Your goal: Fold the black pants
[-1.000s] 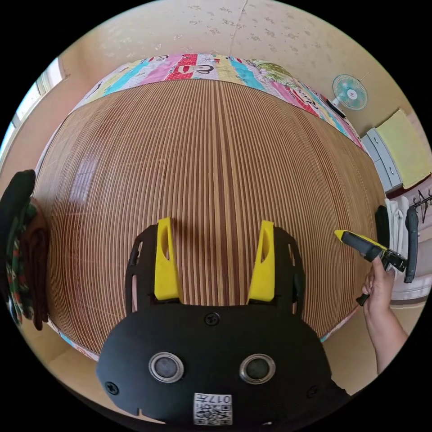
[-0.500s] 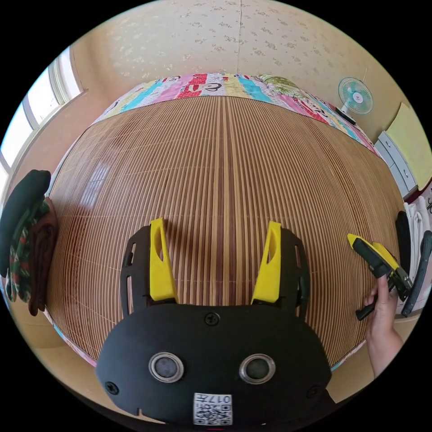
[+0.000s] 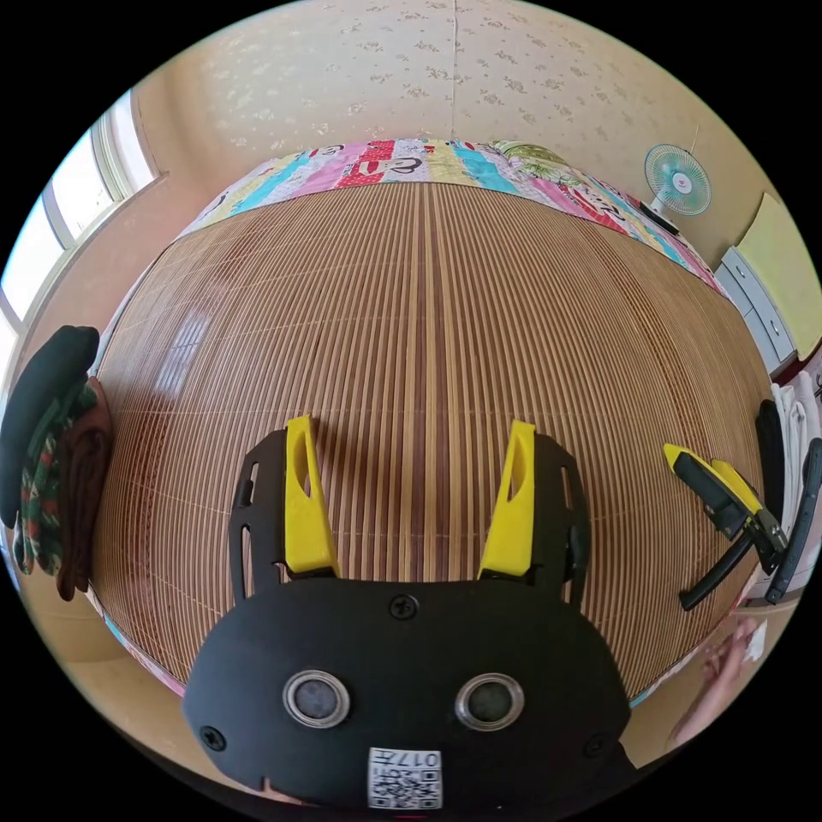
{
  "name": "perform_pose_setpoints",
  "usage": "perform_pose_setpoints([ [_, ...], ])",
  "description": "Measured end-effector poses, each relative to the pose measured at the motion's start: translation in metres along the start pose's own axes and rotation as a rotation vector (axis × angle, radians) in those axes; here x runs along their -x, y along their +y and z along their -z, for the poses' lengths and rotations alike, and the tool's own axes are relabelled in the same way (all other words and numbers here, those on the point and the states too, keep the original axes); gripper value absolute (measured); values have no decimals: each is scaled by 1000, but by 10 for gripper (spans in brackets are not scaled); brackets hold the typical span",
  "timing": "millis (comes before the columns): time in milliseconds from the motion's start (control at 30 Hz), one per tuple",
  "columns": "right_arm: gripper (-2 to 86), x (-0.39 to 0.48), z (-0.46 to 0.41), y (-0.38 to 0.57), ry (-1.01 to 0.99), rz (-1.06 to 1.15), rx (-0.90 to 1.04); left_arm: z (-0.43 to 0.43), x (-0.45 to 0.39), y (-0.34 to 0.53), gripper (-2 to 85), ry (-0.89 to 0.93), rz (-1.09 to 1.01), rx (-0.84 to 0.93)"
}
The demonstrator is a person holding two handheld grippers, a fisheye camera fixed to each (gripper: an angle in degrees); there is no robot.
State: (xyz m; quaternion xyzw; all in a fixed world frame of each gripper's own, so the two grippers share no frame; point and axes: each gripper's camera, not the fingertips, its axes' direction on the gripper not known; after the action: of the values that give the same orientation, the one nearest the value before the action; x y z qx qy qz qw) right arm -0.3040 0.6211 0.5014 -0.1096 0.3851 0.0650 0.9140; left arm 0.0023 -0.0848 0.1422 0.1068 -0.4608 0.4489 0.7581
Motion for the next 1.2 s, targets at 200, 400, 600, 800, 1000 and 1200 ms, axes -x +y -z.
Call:
perform_pose_setpoints([
  [200, 247, -5, 6, -2, 1, 0, -2, -2, 3, 8, 291, -1, 0, -1],
  [400, 247, -12, 11, -5, 3, 1, -3, -5, 7, 15, 290, -2, 0, -1],
  [600, 247, -18, 15, -11, 4, 1, -5, -8, 11, 19, 290, -2, 0, -2],
  [800, 247, -25, 19, -17, 5, 1, -6, -12, 15, 23, 290, -3, 0, -2],
  [1000, 247, -31, 23, -23, 6, 2, -7, -15, 18, 25, 290, -4, 0, -3],
  [1200, 247, -37, 26, -29, 7, 2, -8, -19, 22, 26, 290, -4, 0, -3],
])
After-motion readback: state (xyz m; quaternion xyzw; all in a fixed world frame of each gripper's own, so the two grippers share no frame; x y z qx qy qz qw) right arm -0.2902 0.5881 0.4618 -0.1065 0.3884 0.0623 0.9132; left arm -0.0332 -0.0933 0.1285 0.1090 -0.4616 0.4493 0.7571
